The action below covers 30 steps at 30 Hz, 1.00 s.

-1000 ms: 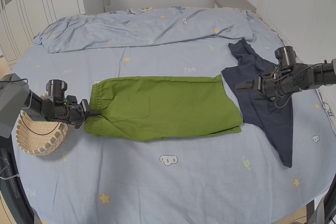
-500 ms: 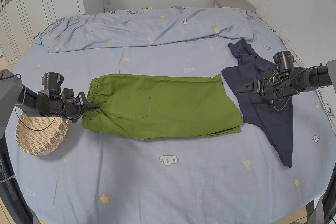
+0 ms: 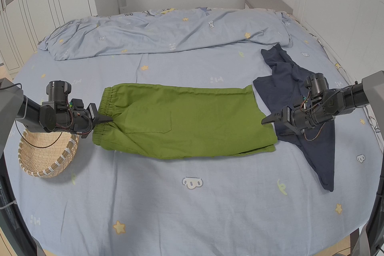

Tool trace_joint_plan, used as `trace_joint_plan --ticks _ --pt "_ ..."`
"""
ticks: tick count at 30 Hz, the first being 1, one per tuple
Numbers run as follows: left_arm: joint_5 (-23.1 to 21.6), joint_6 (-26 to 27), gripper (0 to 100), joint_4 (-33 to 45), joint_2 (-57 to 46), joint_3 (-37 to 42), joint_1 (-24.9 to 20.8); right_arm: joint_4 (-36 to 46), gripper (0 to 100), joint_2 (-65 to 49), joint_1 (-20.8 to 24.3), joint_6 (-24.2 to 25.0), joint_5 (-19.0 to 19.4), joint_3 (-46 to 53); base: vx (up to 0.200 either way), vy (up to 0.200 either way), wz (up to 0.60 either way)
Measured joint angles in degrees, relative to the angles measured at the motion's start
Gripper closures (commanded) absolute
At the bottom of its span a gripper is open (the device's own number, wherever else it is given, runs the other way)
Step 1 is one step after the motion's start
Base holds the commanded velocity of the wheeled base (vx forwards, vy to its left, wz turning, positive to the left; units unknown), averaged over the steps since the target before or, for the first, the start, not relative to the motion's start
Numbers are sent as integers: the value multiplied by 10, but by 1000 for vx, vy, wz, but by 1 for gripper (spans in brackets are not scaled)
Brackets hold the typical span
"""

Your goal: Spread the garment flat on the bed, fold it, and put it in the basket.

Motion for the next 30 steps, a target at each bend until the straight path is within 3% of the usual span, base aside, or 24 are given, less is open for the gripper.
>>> trace_joint_plan --ticks 11,30 --pt "0 3 100 0 0 0 0 31 0 2 21 1 29 9 0 0 0" --pt "0 3 100 0 -1 1 -2 47 0 5 30 1 40 8 0 0 0"
